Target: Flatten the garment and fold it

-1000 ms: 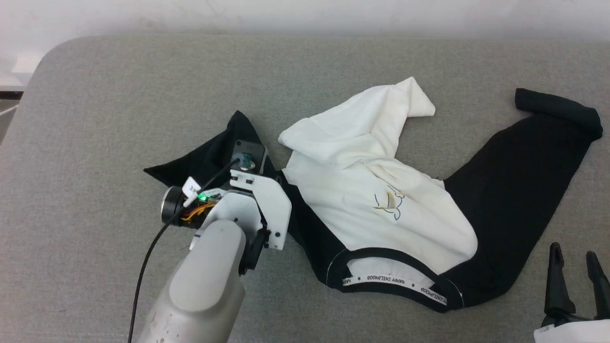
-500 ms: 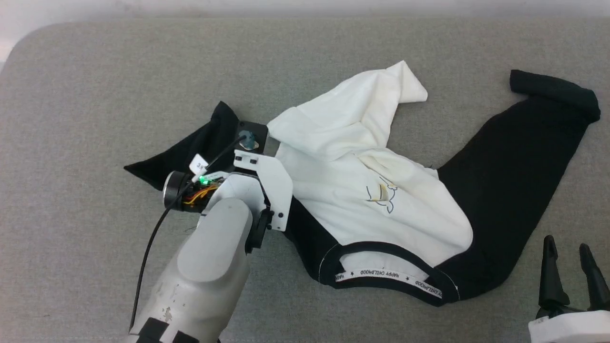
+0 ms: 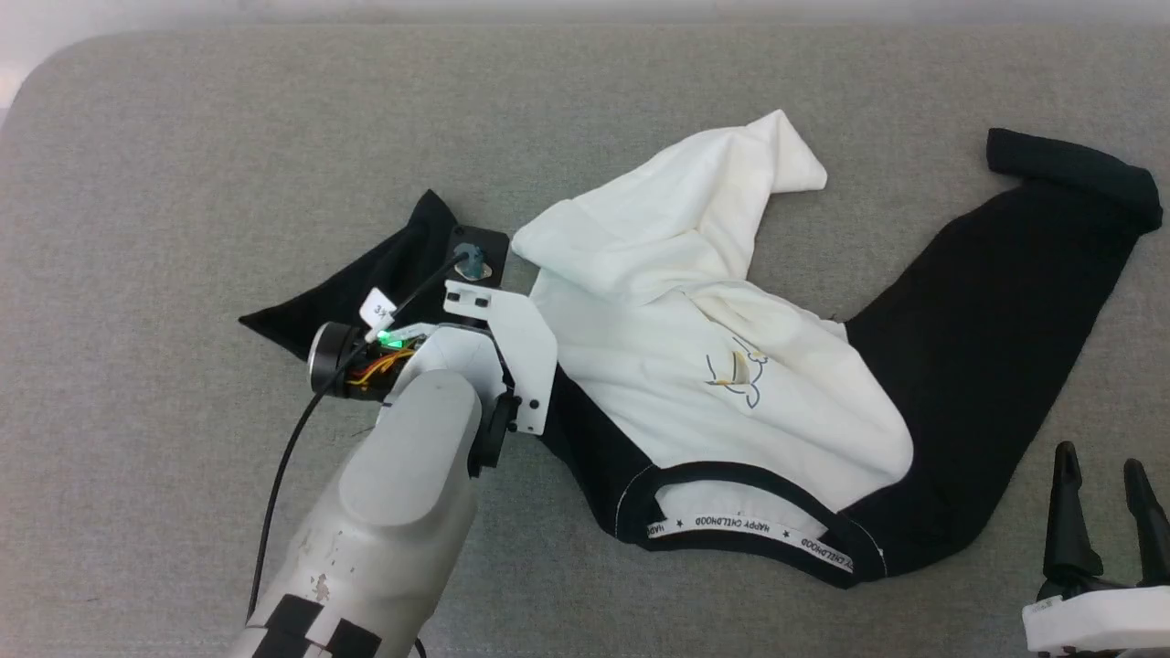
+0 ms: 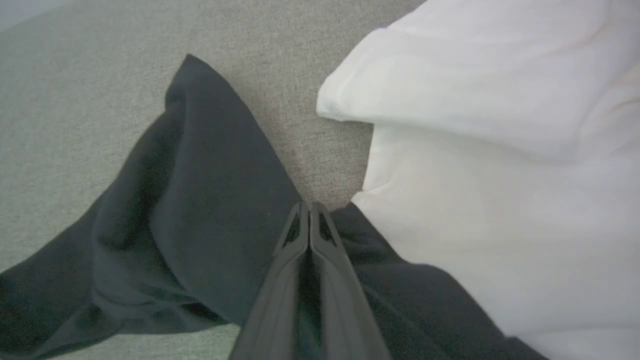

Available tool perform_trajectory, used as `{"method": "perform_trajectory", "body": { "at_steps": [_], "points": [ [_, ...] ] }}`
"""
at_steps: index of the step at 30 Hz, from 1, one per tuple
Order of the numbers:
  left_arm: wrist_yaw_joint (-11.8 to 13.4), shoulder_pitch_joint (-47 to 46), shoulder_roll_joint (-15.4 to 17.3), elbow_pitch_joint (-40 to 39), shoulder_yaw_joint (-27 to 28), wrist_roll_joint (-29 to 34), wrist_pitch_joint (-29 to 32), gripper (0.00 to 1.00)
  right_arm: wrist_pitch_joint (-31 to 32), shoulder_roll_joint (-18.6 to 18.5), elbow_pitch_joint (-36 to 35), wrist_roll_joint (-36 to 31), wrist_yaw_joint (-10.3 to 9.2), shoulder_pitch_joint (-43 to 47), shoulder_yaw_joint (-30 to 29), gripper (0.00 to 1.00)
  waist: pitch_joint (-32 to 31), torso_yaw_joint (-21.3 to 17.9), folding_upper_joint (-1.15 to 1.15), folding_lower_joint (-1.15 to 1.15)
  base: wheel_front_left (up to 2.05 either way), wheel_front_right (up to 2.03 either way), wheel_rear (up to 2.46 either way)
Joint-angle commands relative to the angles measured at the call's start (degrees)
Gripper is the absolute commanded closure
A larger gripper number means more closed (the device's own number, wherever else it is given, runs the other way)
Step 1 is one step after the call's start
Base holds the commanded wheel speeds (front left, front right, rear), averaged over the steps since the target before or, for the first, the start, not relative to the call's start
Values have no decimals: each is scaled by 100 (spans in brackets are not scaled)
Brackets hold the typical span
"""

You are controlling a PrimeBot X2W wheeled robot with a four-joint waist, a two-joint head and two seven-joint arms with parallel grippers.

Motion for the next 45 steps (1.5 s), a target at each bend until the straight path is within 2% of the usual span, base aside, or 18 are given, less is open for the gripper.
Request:
{"method": "perform_trajectory", "body": {
  "at_steps": [1,8,13,16,21,26,32,33,34,35,38,41,45],
  "points": [
    [-19,-109,-1,6,-2,-42,-87,100,-28,4,-16,6,-4,-80,-22,0,-40,46,0,0,0,0,0],
    [-58,-168,-3,-271,58,-268,-572,100,-28,4,13,-12,-4,-11,-16,0,-217,171,0,0,0,0,0],
    [-55,62,-4,-903,227,-579,-1038,100,-28,4,7,-26,-4,55,-20,0,-362,221,0,0,0,0,0],
    [22,531,43,-1506,418,-801,-1267,100,-28,4,-10,-24,-4,99,-40,0,-410,228,0,0,0,0,0],
    [359,1810,316,-2502,944,-1151,-1609,100,-28,4,-28,-12,-4,174,-58,0,-443,231,0,0,0,0,0],
    [662,3082,426,-2936,1462,-1540,-1810,100,-28,4,-34,-26,-4,235,-59,0,-468,277,0,0,0,0,0],
    [628,3586,370,-2969,1526,-1726,-1958,100,-28,4,-42,-107,-4,257,-62,0,-520,398,0,0,0,0,0],
    [598,3618,327,-2971,1532,-1798,-1994,61,-28,4,-38,-123,-4,259,-53,0,-538,414,0,0,0,0,0],
    [577,3637,288,-2980,1542,-1857,-2050,4,-28,4,-35,-134,-4,260,-47,0,-557,427,0,0,0,0,0],
    [559,3656,265,-2980,1542,-1893,-2100,0,-28,4,-31,-142,-4,264,-43,0,-584,434,0,0,0,0,0],
    [480,3742,211,-3051,1569,-2015,-2300,0,-28,4,-12,-158,-4,291,-4,0,-672,417,0,0,0,0,0],
    [292,3861,272,-3271,1523,-1963,-2604,0,-28,4,0,-167,-4,331,46,0,-742,369,0,0,0,0,0],
    [-89,4073,431,-3757,1424,-1770,-3312,0,-28,4,-59,-165,-4,367,93,0,-823,244,0,0,0,0,0]
  ]
}}
